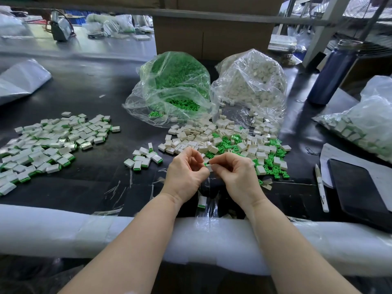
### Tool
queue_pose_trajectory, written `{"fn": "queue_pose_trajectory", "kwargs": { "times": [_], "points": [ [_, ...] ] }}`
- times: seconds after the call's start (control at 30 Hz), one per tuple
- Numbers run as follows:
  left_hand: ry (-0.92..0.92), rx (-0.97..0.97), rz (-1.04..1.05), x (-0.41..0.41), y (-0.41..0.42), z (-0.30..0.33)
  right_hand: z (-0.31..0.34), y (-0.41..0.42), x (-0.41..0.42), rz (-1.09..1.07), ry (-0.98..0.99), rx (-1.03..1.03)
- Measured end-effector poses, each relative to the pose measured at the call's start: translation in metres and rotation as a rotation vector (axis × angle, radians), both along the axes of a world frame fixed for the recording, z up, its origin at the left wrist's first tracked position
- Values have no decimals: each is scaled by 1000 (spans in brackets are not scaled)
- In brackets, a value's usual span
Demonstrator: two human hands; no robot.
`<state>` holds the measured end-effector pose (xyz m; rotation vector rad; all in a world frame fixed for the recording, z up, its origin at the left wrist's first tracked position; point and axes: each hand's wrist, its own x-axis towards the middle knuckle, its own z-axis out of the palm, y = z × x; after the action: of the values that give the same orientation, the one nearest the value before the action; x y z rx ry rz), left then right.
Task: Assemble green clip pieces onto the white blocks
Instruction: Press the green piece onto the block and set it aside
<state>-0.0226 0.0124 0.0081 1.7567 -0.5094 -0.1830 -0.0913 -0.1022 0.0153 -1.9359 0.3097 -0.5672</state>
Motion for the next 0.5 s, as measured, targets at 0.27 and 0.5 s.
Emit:
{"fn": "queue_pose_trajectory", "kwargs": {
  "times": [0.27,0.5],
  "points": [
    [154,-147,-8,-1,4,7,1,-6,-1,19,-28,277],
    [88,-87,-40,-1,1,5,0,-3,-1,30,-19,233]
  ]
}}
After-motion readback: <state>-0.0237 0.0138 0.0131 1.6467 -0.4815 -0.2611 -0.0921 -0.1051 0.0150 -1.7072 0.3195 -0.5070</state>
